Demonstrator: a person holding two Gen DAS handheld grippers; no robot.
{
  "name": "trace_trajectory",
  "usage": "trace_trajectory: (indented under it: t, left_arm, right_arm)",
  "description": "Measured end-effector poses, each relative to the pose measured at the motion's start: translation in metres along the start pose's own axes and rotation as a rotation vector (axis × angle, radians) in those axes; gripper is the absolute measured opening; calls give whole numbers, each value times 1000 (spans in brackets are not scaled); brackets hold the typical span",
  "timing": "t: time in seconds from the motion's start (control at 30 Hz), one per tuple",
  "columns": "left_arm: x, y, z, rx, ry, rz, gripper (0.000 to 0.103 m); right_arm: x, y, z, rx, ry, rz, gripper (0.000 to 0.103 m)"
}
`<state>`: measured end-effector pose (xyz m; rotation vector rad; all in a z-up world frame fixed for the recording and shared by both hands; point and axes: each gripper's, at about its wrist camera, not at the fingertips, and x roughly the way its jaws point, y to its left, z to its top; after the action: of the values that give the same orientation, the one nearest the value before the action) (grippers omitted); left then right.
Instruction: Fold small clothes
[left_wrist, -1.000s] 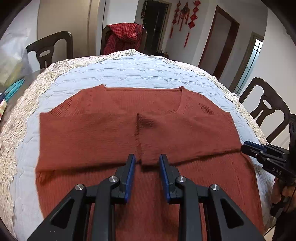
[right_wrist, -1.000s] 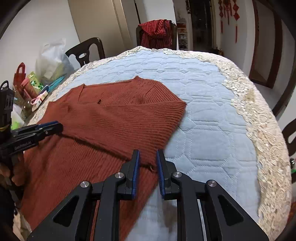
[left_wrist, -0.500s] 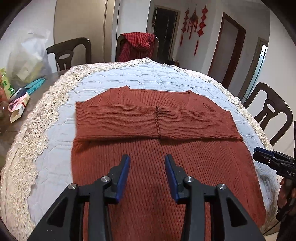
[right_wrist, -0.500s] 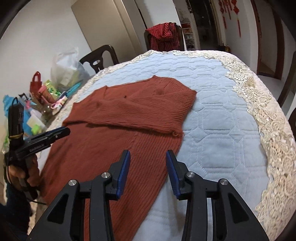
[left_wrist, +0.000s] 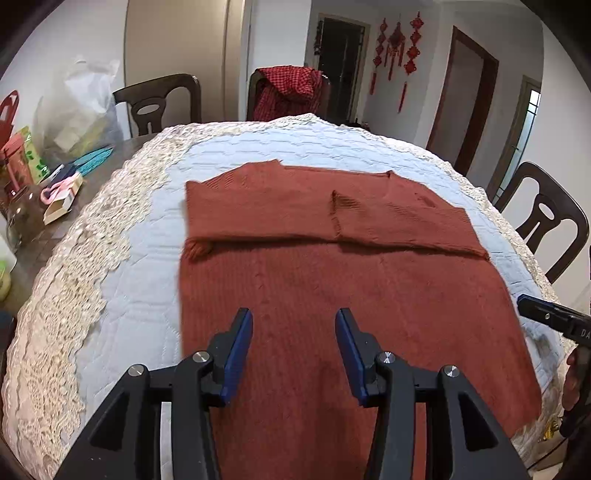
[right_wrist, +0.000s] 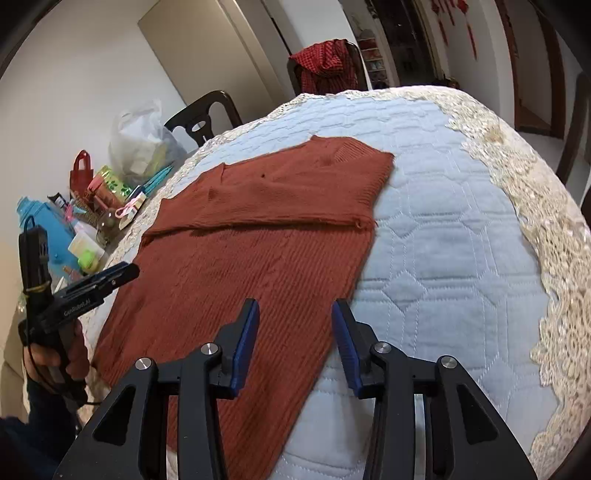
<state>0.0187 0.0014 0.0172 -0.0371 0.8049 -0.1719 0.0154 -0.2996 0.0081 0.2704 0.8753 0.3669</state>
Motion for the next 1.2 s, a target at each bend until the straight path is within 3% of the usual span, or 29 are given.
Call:
trace_trajectory:
  t: [0.3, 0.5, 0.67, 1.0, 1.2]
  left_arm:
    - [0, 28, -20, -75, 27, -7, 50]
    - [-13, 31, -31, -92, 39, -36, 49]
    - [-24, 47, -46, -151, 46, 9, 50]
    - [-37, 37, -63, -163, 43, -53, 49]
    - [-28, 38, -56, -203, 37, -141, 49]
  right_arm:
    - [2, -14, -12, 79, 19, 38, 46]
    - [0, -8, -23, 98, 48, 127, 46]
    - [-7, -4, -37, 105, 55, 183, 46]
    - [-10, 2, -47, 110, 91, 261, 46]
    - [-2, 11, -46, 104, 99, 289, 40]
